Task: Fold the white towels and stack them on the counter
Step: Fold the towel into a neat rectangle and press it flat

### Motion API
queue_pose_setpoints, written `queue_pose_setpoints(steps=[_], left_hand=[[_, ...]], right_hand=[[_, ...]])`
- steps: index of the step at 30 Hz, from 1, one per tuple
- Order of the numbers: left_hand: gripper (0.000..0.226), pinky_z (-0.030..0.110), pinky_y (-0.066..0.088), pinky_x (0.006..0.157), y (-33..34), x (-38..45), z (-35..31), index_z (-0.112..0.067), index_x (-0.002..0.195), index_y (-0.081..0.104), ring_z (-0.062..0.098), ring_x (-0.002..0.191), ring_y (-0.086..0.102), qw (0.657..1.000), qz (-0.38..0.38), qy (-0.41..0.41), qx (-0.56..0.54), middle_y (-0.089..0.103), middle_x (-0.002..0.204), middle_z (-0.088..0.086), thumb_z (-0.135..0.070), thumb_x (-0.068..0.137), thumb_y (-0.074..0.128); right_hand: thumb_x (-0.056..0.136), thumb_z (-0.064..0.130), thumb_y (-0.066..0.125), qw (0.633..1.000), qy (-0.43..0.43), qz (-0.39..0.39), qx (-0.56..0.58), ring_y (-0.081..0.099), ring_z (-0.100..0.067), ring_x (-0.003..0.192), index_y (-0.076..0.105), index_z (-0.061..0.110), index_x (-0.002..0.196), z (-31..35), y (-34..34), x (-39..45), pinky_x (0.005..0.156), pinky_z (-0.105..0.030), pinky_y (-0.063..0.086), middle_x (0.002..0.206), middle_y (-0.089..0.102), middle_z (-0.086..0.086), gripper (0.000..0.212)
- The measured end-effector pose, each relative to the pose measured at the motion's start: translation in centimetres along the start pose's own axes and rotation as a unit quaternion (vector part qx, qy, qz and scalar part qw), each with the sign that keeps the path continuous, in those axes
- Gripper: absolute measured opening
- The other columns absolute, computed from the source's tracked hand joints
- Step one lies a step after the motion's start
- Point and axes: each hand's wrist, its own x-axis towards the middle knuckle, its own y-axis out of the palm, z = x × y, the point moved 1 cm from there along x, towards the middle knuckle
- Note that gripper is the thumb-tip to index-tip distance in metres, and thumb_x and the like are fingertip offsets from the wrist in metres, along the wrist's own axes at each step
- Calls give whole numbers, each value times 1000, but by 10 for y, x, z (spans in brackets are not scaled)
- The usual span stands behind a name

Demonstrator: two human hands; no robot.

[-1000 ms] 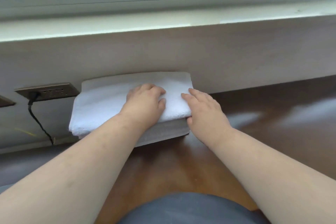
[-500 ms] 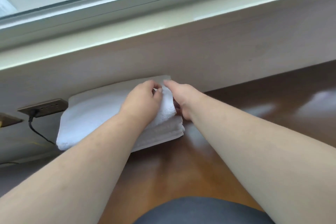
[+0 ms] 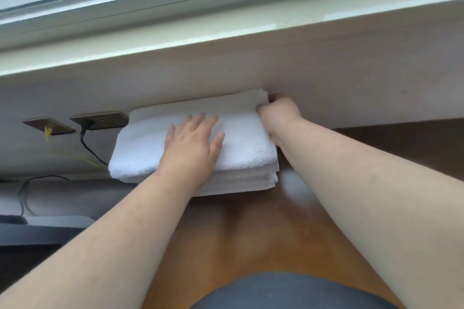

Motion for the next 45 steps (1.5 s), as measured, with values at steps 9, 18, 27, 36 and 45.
queue_pose_setpoints(steps=[9,18,27,36,45], left_hand=[[65,51,9,117,7,-1,70,-37,148,29,27,147,11,999,29,-46,4,18,160,4,-62,89,18],[70,55,4,117,16,7,110,-43,149,14,25,148,3,996,51,-73,-12,10,162,1,-70,84,17],[58,49,13,116,-2,36,152,-46,150,20,36,146,14,975,109,-156,-116,10,162,5,-64,95,25],[88,43,31,108,-10,37,157,-16,149,25,36,131,38,936,-61,-294,-182,37,146,14,-61,81,58],[70,42,23,115,9,-12,17,-33,150,29,27,139,30,946,12,323,1,33,153,4,-60,89,50]], right_hand=[[89,19,56,986,-105,-75,-105,51,-9,64,51,22,100,-2,9,2,49,-14,36,77,55,9,12],[90,45,60,973,-97,-103,-183,65,-32,91,60,21,102,14,7,2,75,-33,52,90,64,0,27],[80,42,60,989,-16,-1,-145,68,-19,91,59,24,121,-3,16,-15,77,-32,55,104,68,4,45],[94,65,41,948,198,23,249,73,-25,88,64,16,111,-68,-7,-18,76,-36,56,97,76,-3,57],[88,25,57,968,243,23,49,66,-19,102,67,22,116,-148,16,-24,84,-33,57,113,72,-1,30]])
